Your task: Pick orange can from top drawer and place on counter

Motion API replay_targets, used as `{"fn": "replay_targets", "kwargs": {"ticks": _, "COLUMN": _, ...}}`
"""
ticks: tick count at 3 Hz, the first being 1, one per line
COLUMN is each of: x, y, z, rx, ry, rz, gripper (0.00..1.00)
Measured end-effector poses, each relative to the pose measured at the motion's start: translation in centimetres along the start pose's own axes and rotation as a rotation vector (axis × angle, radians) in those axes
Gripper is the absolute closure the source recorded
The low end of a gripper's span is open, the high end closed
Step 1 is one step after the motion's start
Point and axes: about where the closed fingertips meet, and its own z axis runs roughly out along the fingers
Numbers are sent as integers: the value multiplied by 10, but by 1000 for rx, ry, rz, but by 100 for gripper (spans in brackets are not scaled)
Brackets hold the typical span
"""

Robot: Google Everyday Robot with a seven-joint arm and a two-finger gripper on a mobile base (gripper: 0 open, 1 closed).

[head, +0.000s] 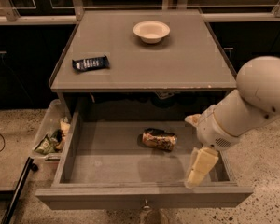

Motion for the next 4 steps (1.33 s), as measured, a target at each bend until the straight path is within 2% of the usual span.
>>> {"fn": "replay_targets", "kwargs": {"ticks": 1, "x": 4, "y": -4, "z": 41, "rx": 2, "ry": -73, "rz": -18, "gripper": 0}}
{"fn": "replay_targets", "kwargs": {"ticks": 2, "x": 5, "y": -28, "z": 57, "rx": 42, "ry": -79, "rz": -97, "gripper": 0}}
{"fn": "replay_targets", "kwargs": {"ticks": 3, "x": 16, "y": -65, "z": 52, "rx": 83, "ry": -22, "rz": -136, "gripper": 0}}
{"fn": "replay_targets", "kwargs": {"ticks": 4, "x": 16, "y": -65, "z": 53, "rx": 83, "ry": -22, "rz": -136, "gripper": 0}}
